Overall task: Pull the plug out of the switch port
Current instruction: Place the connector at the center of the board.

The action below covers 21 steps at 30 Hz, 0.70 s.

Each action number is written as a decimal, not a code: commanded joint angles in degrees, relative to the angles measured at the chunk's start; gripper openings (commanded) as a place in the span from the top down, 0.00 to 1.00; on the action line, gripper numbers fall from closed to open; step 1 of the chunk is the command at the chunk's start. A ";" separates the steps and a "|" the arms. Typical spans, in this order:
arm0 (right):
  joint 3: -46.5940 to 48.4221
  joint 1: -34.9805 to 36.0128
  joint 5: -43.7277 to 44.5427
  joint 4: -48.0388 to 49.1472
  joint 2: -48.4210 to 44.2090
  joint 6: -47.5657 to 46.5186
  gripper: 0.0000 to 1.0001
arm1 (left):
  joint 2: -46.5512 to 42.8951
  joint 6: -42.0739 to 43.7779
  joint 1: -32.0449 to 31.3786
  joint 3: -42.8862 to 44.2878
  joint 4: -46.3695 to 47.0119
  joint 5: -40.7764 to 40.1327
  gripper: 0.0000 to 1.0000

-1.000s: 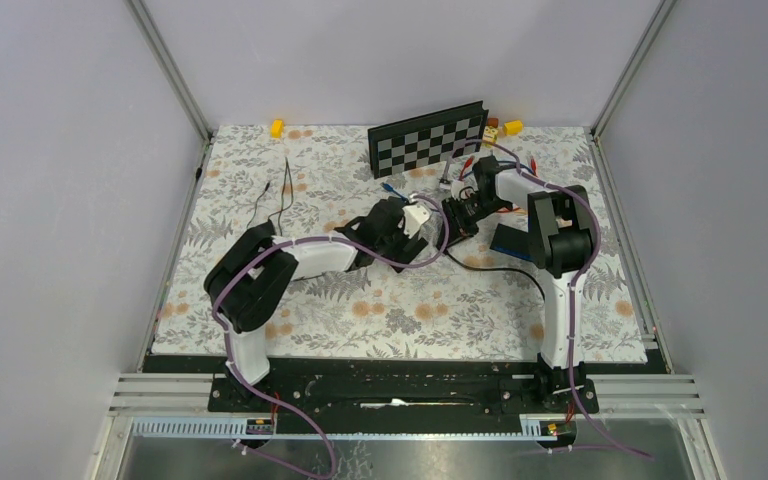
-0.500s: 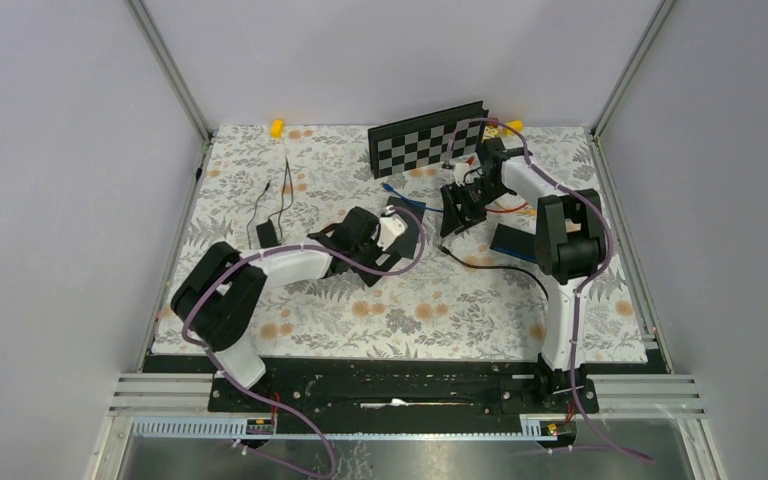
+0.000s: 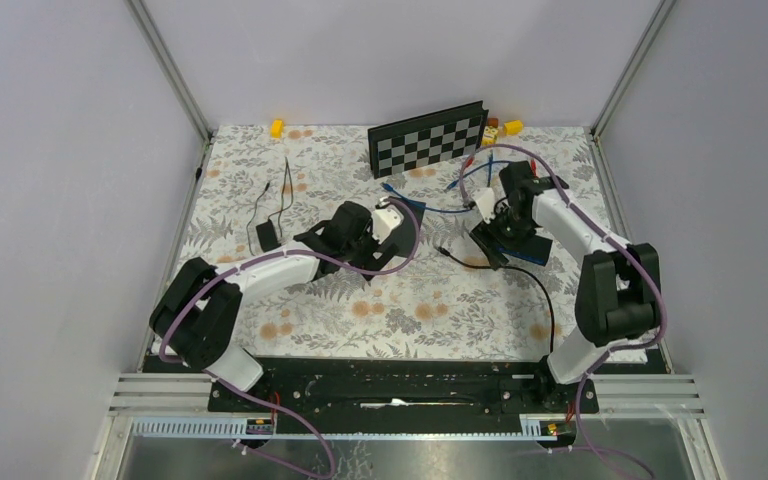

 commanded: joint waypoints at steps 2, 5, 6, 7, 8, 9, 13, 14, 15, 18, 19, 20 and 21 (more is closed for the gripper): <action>-6.51 -0.56 12.95 -0.17 -7.12 -4.23 0.22 | -1.41 0.25 0.31 -0.62 2.22 0.05 0.01; -9.01 -0.84 15.83 0.08 -8.84 -4.45 0.21 | -0.89 0.22 0.31 -0.36 2.02 -0.08 0.01; -9.86 -0.92 16.72 0.39 -9.13 -4.52 0.21 | -0.85 0.21 0.36 -0.35 2.01 -0.07 0.01; -10.61 -1.00 17.61 0.81 -9.34 -4.59 0.21 | -0.93 0.21 0.32 -0.42 2.05 -0.09 0.01; -11.45 -1.16 18.63 1.26 -9.39 -4.78 0.21 | -0.99 0.13 0.31 -0.42 1.98 -0.01 0.01; -12.19 -1.38 19.24 1.51 -9.28 -4.95 0.21 | -1.03 0.13 0.31 -0.50 1.95 0.00 0.01; -15.13 -2.13 19.89 1.90 -8.25 -5.17 0.22 | -1.53 0.16 0.36 -0.82 1.87 0.00 0.01; -15.79 -2.30 19.88 2.02 -7.98 -5.16 0.23 | -1.68 0.13 0.41 -0.94 1.83 0.00 0.01; -16.41 -2.46 19.85 2.26 -7.83 -5.16 0.24 | -1.80 0.16 0.36 -0.96 1.84 0.00 0.01; -17.47 -2.74 19.30 2.83 -7.57 -4.61 0.33 | -1.78 0.17 0.40 -1.05 1.84 -0.08 0.01; -17.51 -2.78 19.36 2.93 -7.40 -4.37 0.40 | -1.82 0.18 0.40 -1.03 1.87 -0.06 0.01; -17.51 -2.77 19.41 2.96 -7.35 -4.19 0.45 | -1.77 0.18 0.38 -1.05 1.88 -0.08 0.01; -17.51 -2.78 19.38 2.94 -7.21 -4.12 0.50 | -1.79 0.18 0.44 -1.03 1.83 -0.07 0.01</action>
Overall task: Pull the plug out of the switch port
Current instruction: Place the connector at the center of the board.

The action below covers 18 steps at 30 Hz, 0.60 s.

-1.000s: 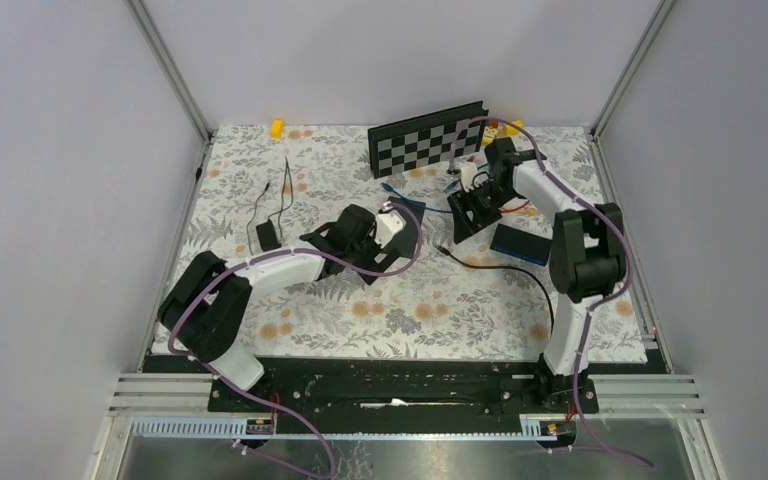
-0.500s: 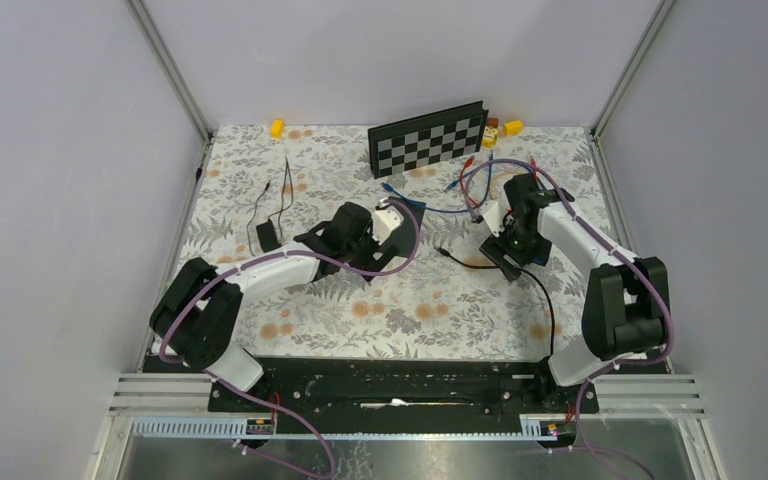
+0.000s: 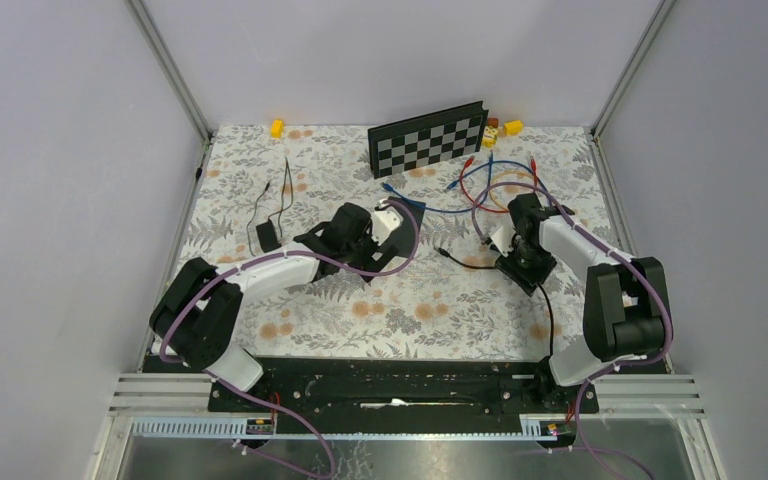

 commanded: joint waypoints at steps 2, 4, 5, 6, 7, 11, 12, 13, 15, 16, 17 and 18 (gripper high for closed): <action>0.14 -0.51 0.90 0.84 0.58 0.19 0.57 | -1.85 0.25 0.34 -0.31 1.53 -0.05 0.01; 0.28 -0.52 0.88 0.83 0.92 0.36 0.65 | -1.98 0.28 0.29 -0.38 1.72 -0.21 0.01; 0.42 -0.43 0.71 0.72 0.93 0.37 0.71 | -2.09 0.34 0.29 -0.42 1.82 -0.31 0.01; 0.70 -0.46 0.26 0.44 0.90 0.37 0.79 | -2.15 0.43 0.29 -0.54 1.89 -0.52 0.01; 1.17 -0.47 -0.47 -0.30 0.80 0.40 0.91 | -2.28 0.43 0.38 -0.59 1.94 -0.62 0.01; 6.23 -0.44 -4.91 -5.05 -1.18 0.74 1.00 | -2.40 0.39 0.69 -0.67 1.99 -0.73 0.01; 7.76 -0.46 -4.93 -6.18 -1.84 0.92 1.00 | -2.41 0.42 0.74 -0.61 2.03 -0.75 0.01; 9.68 -0.47 -6.33 -7.30 -2.55 1.05 1.00 | -2.39 0.37 0.80 -0.60 1.96 -0.75 0.01; 13.63 -0.47 -6.51 -9.24 -3.82 1.22 1.00 | -2.56 0.44 0.90 -0.58 2.11 -0.84 0.01; 15.91 -0.40 -6.24 -10.01 -4.21 1.36 1.00 | -2.59 0.36 1.03 -0.60 2.15 -0.85 0.01; 18.13 -0.46 -5.89 -10.80 -4.45 1.54 1.00 | -2.72 0.35 1.10 -0.60 2.28 -0.93 0.01; 20.43 -0.43 -5.51 -11.48 -4.47 1.63 1.00 | -2.81 0.28 1.20 -0.60 2.44 -1.01 0.01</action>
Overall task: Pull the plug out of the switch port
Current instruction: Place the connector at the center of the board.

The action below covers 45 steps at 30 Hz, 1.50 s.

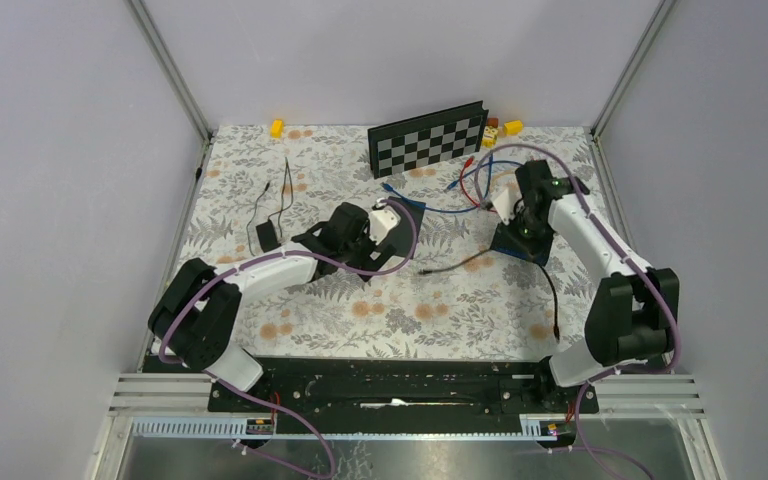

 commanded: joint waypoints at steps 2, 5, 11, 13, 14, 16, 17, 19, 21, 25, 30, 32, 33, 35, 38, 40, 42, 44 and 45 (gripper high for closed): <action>13.97 -0.22 0.46 -6.25 -3.04 0.59 1.00 | -2.68 -0.05 0.84 -0.20 2.57 -1.30 0.01; 21.80 -0.25 3.75 -6.38 -0.26 -0.15 1.00 | -3.17 -0.87 1.55 -0.16 3.22 -2.11 0.01; 40.84 -0.22 5.50 -6.12 12.78 -0.22 1.00 | -4.91 -3.31 5.33 -0.14 3.98 -2.42 0.01; 48.59 -0.16 5.30 -6.12 17.86 -0.67 1.00 | -5.38 -3.74 6.81 -0.14 4.03 -1.33 0.01; 51.63 -0.16 5.21 -6.07 20.19 -1.15 1.00 | -5.53 -3.79 7.49 -0.14 4.07 -0.78 0.01; 56.47 -0.18 5.65 -5.32 25.38 -2.03 0.99 | -5.54 -3.94 8.60 -0.07 4.10 0.39 0.01; 58.31 -0.16 6.11 -4.50 27.60 -2.46 0.98 | -5.36 -4.01 8.99 0.07 3.96 0.84 0.01; 61.07 -0.16 7.75 -2.21 32.24 -3.26 0.97 | -5.06 -4.08 9.46 0.42 3.65 1.45 0.01; 62.54 -0.12 9.95 1.01 36.21 -3.97 0.96 | -4.85 -4.16 9.59 0.55 3.48 1.50 0.01; 62.43 -0.07 11.05 6.45 42.01 -4.54 0.95 | -4.37 -3.90 9.75 0.74 3.20 1.50 0.01; 58.97 0.19 11.21 12.45 45.82 -3.75 0.77 | -3.47 -3.31 9.79 1.03 3.20 1.50 0.01; 57.92 0.36 11.63 14.28 46.67 -3.06 0.64 | -2.63 -3.00 9.81 1.38 3.13 1.50 0.01; 57.54 0.32 11.61 15.08 46.89 -2.33 0.56 | -2.13 -2.76 9.79 1.62 2.99 2.53 0.01; 56.54 0.36 11.67 16.70 46.48 -0.70 0.40 | -0.96 -2.37 9.82 2.23 2.49 3.50 0.01; 53.20 0.28 10.69 19.35 43.28 1.48 0.24 | 1.22 -1.54 9.81 3.63 1.20 5.20 0.01; 49.14 0.28 8.56 20.83 40.01 2.96 0.17 | 3.11 -1.29 9.75 5.28 -0.47 6.50 0.01; 45.44 0.23 5.73 21.94 36.32 4.87 0.13 | 5.58 -1.45 9.79 8.19 -3.21 8.36 0.01; 41.65 0.24 2.66 22.40 32.49 7.04 0.09 | 7.90 -1.92 9.82 10.11 -5.32 9.96 0.01; 39.65 0.22 1.08 22.66 30.65 8.14 0.07 | 8.82 -2.19 9.75 11.15 -5.93 11.02 0.01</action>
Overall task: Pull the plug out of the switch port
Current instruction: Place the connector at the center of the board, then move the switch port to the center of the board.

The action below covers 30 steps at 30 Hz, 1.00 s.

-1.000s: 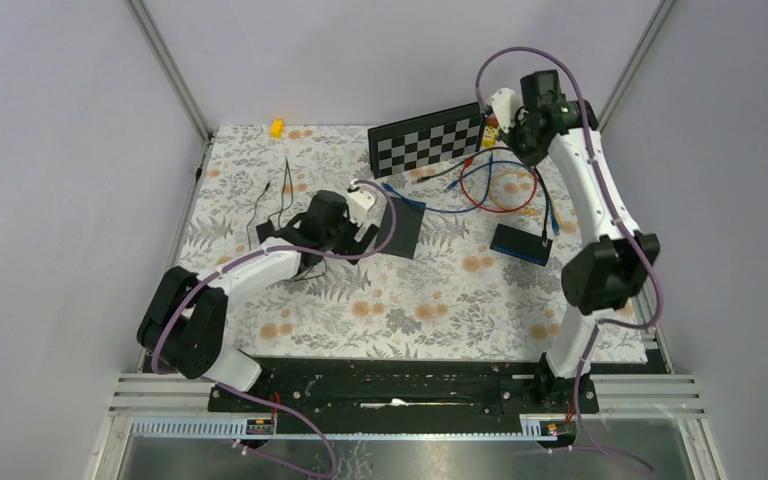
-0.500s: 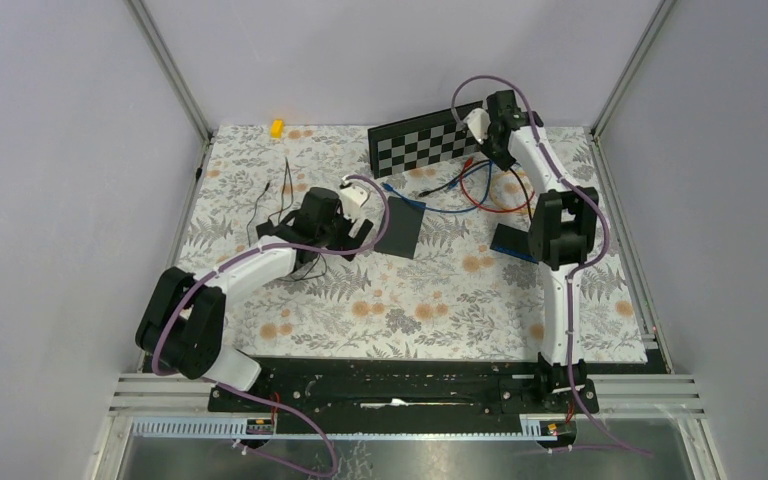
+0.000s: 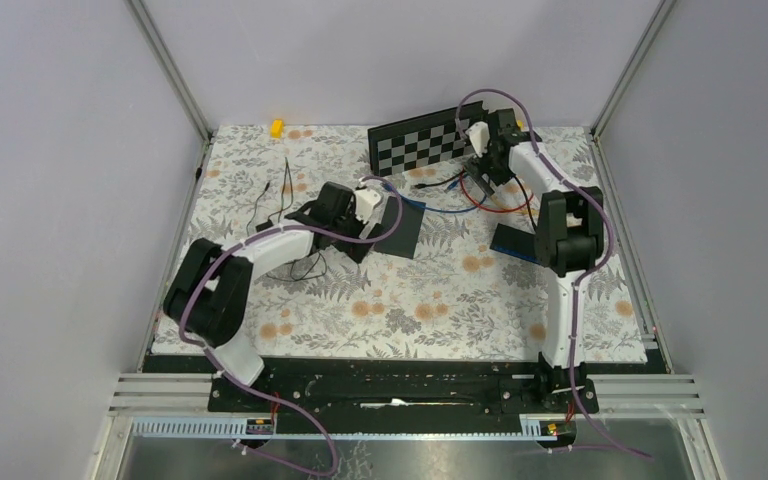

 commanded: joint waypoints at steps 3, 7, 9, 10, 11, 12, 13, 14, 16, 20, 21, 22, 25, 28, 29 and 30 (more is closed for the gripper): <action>-9.93 0.17 -10.93 4.50 -16.98 8.51 0.01 | 5.38 -0.82 0.33 9.06 -4.42 8.22 0.01; -16.88 0.17 -14.82 4.74 -23.72 11.50 0.00 | 10.53 -3.09 0.26 15.44 -7.58 10.83 0.01; -20.04 0.17 -16.48 4.39 -26.64 12.44 0.00 | 13.65 -4.63 0.32 19.20 -9.07 11.33 0.01; -21.49 0.13 -17.41 4.01 -27.97 13.02 0.00 | 15.61 -5.41 0.31 20.79 -9.45 11.40 0.01; -22.91 0.16 -18.93 3.69 -29.38 13.51 0.00 | 16.88 -6.04 0.32 22.35 -9.67 11.17 0.01; -24.45 0.17 -21.00 3.51 -30.62 14.02 0.01 | 17.99 -6.81 0.32 23.66 -9.64 10.97 0.01; -26.05 0.15 -23.25 3.60 -31.81 14.62 0.00 | 19.07 -7.71 0.41 24.78 -9.57 10.97 0.01; -27.60 0.17 -26.06 3.61 -32.85 15.16 0.00 | 20.01 -8.69 0.54 25.73 -9.32 11.24 0.01; -30.08 0.17 -30.93 3.65 -33.98 16.30 0.02 | 21.67 -10.78 0.96 27.59 -8.66 12.32 0.01; -35.49 0.24 -37.10 6.59 -34.77 17.83 0.14 | 25.10 -14.11 1.96 32.07 -8.46 16.96 0.01; -36.01 0.26 -38.48 6.75 -34.29 17.95 0.17 | 25.87 -14.50 2.07 33.21 -8.41 18.17 0.01; -36.38 0.24 -39.34 6.78 -33.65 18.20 0.22 | 26.61 -14.75 2.08 34.49 -8.41 19.11 0.01; -37.28 0.21 -41.42 6.77 -31.30 19.05 0.32 | 28.49 -14.91 2.08 36.58 -8.01 21.98 0.01; -38.30 0.26 -43.98 7.34 -28.85 19.63 0.41 | 30.42 -15.08 2.08 38.20 -7.37 23.83 0.01; -38.41 0.26 -44.64 7.41 -27.97 19.78 0.42 | 30.97 -15.08 2.08 38.36 -6.93 24.53 0.01; -38.36 0.26 -45.10 7.39 -27.24 19.93 0.44 | 31.43 -15.15 2.13 38.45 -6.45 25.25 0.01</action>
